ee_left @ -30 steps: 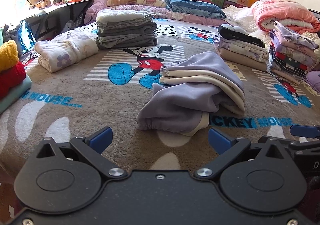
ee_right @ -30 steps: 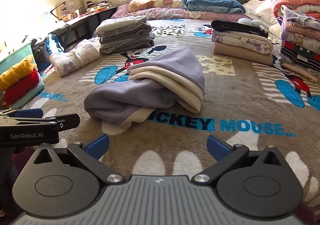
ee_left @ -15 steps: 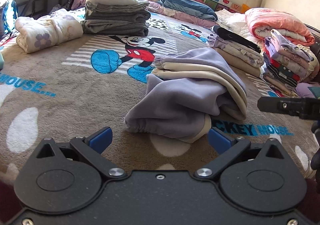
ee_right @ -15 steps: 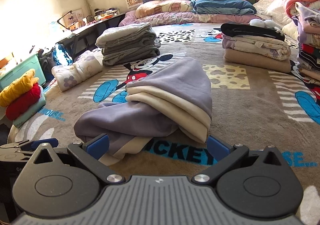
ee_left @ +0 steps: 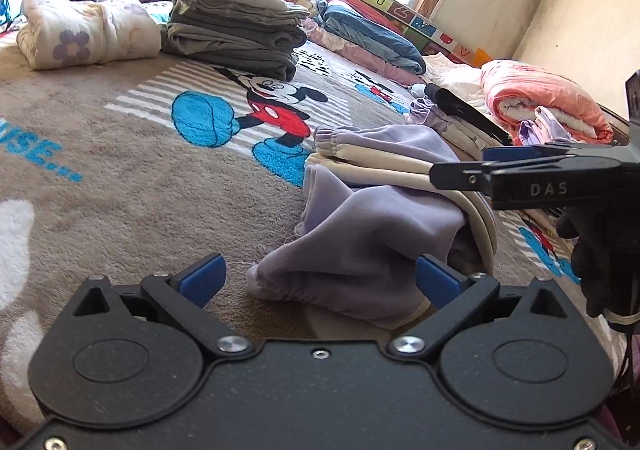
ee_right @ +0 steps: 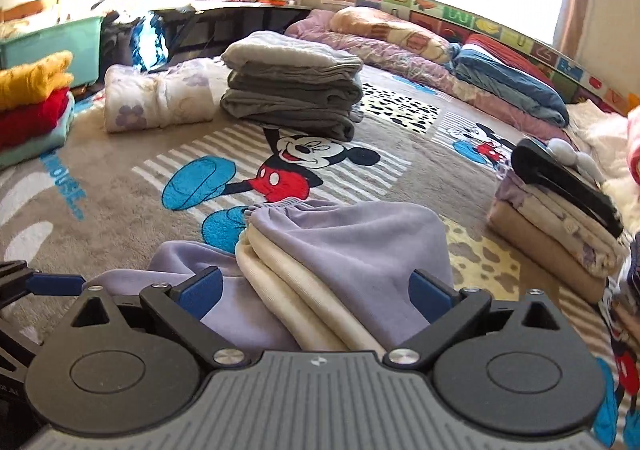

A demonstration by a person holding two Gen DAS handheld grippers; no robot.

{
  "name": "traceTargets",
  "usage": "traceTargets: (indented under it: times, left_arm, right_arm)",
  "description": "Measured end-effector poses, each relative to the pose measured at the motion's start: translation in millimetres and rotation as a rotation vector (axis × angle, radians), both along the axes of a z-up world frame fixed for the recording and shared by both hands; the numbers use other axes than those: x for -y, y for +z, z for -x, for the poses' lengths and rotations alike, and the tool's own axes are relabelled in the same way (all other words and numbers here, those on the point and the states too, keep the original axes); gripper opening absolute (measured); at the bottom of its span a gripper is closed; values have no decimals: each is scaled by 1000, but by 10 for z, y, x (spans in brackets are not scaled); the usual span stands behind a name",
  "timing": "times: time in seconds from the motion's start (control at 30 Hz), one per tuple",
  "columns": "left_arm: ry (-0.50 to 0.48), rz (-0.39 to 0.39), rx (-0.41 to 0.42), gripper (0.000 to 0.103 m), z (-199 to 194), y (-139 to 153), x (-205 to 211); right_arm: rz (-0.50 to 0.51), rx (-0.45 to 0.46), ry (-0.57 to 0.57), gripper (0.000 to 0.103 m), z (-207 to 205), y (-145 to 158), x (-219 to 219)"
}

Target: Fold clothes

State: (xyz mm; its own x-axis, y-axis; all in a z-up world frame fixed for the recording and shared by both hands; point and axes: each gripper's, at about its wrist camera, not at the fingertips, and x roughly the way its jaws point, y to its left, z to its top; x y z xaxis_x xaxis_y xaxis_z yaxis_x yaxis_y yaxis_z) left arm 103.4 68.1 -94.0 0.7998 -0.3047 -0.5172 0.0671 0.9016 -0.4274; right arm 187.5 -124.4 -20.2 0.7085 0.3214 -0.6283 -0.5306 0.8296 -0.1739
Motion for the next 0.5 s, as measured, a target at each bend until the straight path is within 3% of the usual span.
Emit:
traceTargets:
  times: [0.13, 0.33, 0.4, 0.5]
  left_arm:
    - [-10, 10, -10, 94, -25, -52, 34]
    - [-10, 20, -41, 92, -105, -136, 83]
    - [-14, 17, -36, 86, -103, -141, 83]
    - [-12, 9, -34, 84, -105, -144, 88]
  right_arm:
    - [152, 22, 93, 82, -69, -86, -220]
    - [317, 26, 176, 46, -164, -246, -424]
    - [302, 28, 170, 29, -203, -222, -387]
    - [217, 35, 118, 22, -268, -114, -202]
